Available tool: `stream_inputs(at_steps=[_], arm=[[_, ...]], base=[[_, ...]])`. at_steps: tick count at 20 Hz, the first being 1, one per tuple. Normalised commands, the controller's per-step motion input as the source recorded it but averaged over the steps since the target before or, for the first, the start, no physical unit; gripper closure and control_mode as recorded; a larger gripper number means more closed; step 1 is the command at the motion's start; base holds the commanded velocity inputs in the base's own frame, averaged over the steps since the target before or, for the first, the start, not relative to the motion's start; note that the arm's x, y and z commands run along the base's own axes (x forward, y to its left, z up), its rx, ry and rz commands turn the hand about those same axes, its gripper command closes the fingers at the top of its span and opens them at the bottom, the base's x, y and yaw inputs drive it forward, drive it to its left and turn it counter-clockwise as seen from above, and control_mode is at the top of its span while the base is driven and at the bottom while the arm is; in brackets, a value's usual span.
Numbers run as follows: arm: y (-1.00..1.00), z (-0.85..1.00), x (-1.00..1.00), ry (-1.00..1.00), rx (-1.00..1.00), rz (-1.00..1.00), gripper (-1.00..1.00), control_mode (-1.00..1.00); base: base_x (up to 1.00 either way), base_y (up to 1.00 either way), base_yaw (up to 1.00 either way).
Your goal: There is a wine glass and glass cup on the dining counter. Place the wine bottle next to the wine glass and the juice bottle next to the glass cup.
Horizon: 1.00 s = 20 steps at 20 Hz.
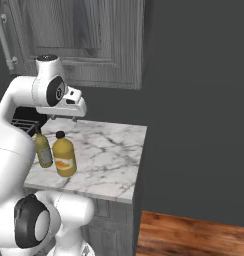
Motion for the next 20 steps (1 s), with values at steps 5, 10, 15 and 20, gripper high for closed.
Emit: stream_inputs(at_steps=[5, 10, 15, 20], arm=[[0.33, -0.13, 0.18, 0.00, -0.02, 0.00, -1.00, -1.00], [0.16, -0.22, 0.33, 0.00, -0.03, 0.00, -1.00, -1.00], [0.00, -0.18, 0.34, 0.00, 0.00, 0.00, -1.00, -1.00], [0.05, -0.21, 0.30, 0.00, 0.02, 0.00, -1.00, -1.00]], base=[[0.00, 0.00, 0.00], [0.00, 0.00, 0.00], [0.00, 0.00, 0.00], [0.00, 0.00, 0.00]])
